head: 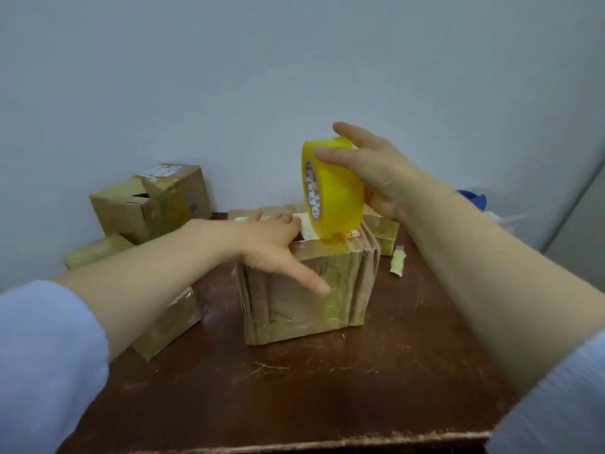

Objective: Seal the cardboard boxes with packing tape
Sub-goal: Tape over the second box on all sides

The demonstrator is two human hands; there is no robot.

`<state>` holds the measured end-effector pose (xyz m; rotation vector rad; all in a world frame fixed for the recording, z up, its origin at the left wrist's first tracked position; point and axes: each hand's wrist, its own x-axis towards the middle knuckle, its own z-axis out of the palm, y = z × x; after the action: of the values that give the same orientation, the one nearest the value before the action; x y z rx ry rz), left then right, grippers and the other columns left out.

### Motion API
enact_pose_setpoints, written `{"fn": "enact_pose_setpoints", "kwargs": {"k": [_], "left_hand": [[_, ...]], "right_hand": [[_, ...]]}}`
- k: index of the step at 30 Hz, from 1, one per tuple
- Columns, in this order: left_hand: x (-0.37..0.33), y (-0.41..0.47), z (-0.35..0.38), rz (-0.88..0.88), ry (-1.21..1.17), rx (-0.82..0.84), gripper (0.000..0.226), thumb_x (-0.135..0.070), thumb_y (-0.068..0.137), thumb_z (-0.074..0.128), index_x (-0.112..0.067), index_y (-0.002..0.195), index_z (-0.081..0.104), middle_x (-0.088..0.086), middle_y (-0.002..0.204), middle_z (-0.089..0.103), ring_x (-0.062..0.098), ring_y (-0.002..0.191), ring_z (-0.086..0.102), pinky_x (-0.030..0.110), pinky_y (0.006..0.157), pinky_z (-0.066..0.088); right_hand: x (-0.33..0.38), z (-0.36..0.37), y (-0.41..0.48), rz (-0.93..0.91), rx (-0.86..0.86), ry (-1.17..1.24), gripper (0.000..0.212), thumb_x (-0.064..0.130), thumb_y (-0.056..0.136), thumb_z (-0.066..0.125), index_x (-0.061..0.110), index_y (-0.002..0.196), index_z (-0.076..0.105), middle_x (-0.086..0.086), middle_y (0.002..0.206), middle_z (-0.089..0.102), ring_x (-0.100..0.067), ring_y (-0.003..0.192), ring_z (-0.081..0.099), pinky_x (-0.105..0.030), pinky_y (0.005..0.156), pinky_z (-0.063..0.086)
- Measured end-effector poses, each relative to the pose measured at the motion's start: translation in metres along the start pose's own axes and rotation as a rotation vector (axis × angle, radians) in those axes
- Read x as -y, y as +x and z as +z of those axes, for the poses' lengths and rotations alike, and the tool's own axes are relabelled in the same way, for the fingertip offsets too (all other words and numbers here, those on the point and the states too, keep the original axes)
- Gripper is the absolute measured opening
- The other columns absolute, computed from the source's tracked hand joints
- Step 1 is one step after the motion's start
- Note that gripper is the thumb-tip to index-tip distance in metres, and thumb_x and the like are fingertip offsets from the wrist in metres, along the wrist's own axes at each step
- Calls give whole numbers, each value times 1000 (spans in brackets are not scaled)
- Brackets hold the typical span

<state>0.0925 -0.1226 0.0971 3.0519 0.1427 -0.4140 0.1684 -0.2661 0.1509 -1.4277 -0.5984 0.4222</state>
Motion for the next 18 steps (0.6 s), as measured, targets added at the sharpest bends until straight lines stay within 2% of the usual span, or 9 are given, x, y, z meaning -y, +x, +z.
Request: {"fn": "enact_pose_setpoints", "kwargs": {"k": [1, 3, 5, 6, 8, 12, 15, 16, 18], "left_hand": [[1, 2, 9, -2, 46, -64, 134, -93, 48, 46, -13, 149, 10, 4, 158, 12, 21, 145, 9, 41, 116, 1], [1, 7, 22, 8, 104, -245, 117, -88, 60, 46, -10, 144, 23, 7, 151, 27, 24, 138, 25, 38, 113, 19], [-1, 11, 27, 21, 132, -348, 100, -82, 71, 42, -9, 139, 31, 9, 145, 35, 25, 132, 33, 37, 107, 28], [-1, 12, 28, 22, 143, -358, 97, -80, 73, 40, -8, 137, 33, 10, 144, 37, 26, 132, 35, 37, 106, 30], [-2, 12, 28, 15, 155, -341, 95, -78, 76, 39, -6, 137, 33, 13, 146, 35, 27, 134, 33, 38, 107, 29], [-5, 9, 30, 10, 171, -322, 96, -75, 77, 40, -4, 140, 27, 13, 150, 28, 27, 138, 27, 39, 110, 26], [-7, 9, 29, 9, 164, -309, 98, -74, 77, 42, -3, 142, 25, 15, 150, 27, 27, 139, 26, 41, 112, 27], [-7, 9, 28, 10, 152, -307, 98, -74, 77, 42, -3, 142, 25, 15, 150, 27, 27, 138, 27, 41, 112, 27], [-7, 10, 27, 8, 144, -295, 100, -73, 77, 43, -1, 143, 23, 15, 152, 24, 27, 139, 26, 42, 112, 27]], "right_hand": [[-6, 0, 4, -23, -4, -38, 73, 14, 78, 76, 29, 141, 42, 12, 80, 71, -9, 62, 71, -25, 52, 55], [-17, 0, 4, -70, -10, -109, 74, 19, 77, 76, 37, 140, 42, 19, 90, 69, -5, 69, 71, -24, 58, 56], [-21, 1, 0, -111, -9, -81, 73, 16, 80, 74, 36, 141, 39, 26, 76, 69, -2, 66, 70, -19, 54, 54], [-20, 3, -4, -139, -14, -71, 71, 15, 82, 72, 34, 141, 39, 26, 75, 70, -1, 64, 69, -18, 53, 53], [-11, 8, -15, -203, -48, -64, 60, 18, 83, 72, 32, 136, 48, 19, 88, 71, -3, 63, 69, -18, 51, 52], [15, 10, -45, -218, -62, -127, 27, 16, 77, 76, 22, 102, 70, 5, 63, 70, -12, 52, 67, -21, 48, 51], [22, 3, -73, -142, -4, -152, 16, 12, 72, 77, 17, 87, 73, -5, 72, 69, -17, 52, 66, -25, 45, 51], [20, 1, -82, -126, 2, -162, 12, 13, 73, 77, 17, 83, 73, -6, 76, 68, -18, 55, 67, -28, 47, 53], [11, -4, -99, -105, -6, -189, 4, 18, 74, 76, 20, 76, 73, -6, 78, 68, -21, 64, 67, -37, 58, 58]]}}
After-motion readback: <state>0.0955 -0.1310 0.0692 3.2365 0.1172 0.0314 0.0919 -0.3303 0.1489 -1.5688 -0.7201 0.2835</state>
